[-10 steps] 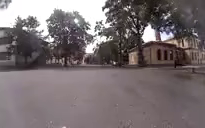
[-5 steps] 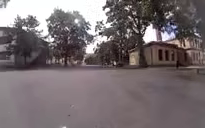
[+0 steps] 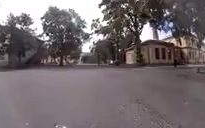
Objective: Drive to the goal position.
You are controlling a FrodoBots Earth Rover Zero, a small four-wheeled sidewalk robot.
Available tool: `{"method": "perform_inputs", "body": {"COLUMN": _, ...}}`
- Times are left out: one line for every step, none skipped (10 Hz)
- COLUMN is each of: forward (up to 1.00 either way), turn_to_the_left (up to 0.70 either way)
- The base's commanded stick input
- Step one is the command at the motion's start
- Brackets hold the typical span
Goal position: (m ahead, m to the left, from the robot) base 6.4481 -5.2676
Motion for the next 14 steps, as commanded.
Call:
{"method": "perform_inputs", "body": {"forward": 0.85, "turn_to_the_left": -0.33}}
{"method": "perform_inputs", "body": {"forward": 0.85, "turn_to_the_left": -0.33}}
{"method": "perform_inputs", "body": {"forward": 0.85, "turn_to_the_left": -0.33}}
{"method": "perform_inputs", "body": {"forward": 0.85, "turn_to_the_left": -0.33}}
{"method": "perform_inputs", "body": {"forward": 0.85, "turn_to_the_left": -0.33}}
{"method": "perform_inputs", "body": {"forward": 0.85, "turn_to_the_left": -0.33}}
{"method": "perform_inputs", "body": {"forward": 0.85, "turn_to_the_left": -0.33}}
{"method": "perform_inputs", "body": {"forward": 0.85, "turn_to_the_left": -0.33}}
{"method": "perform_inputs", "body": {"forward": 0.85, "turn_to_the_left": -0.33}}
{"method": "perform_inputs", "body": {"forward": 0.85, "turn_to_the_left": -0.06}}
{"method": "perform_inputs", "body": {"forward": 0.85, "turn_to_the_left": 0.01}}
{"method": "perform_inputs", "body": {"forward": 0.85, "turn_to_the_left": 0.01}}
{"method": "perform_inputs", "body": {"forward": 0.85, "turn_to_the_left": 0.01}}
{"method": "perform_inputs", "body": {"forward": 0.85, "turn_to_the_left": 0.01}}
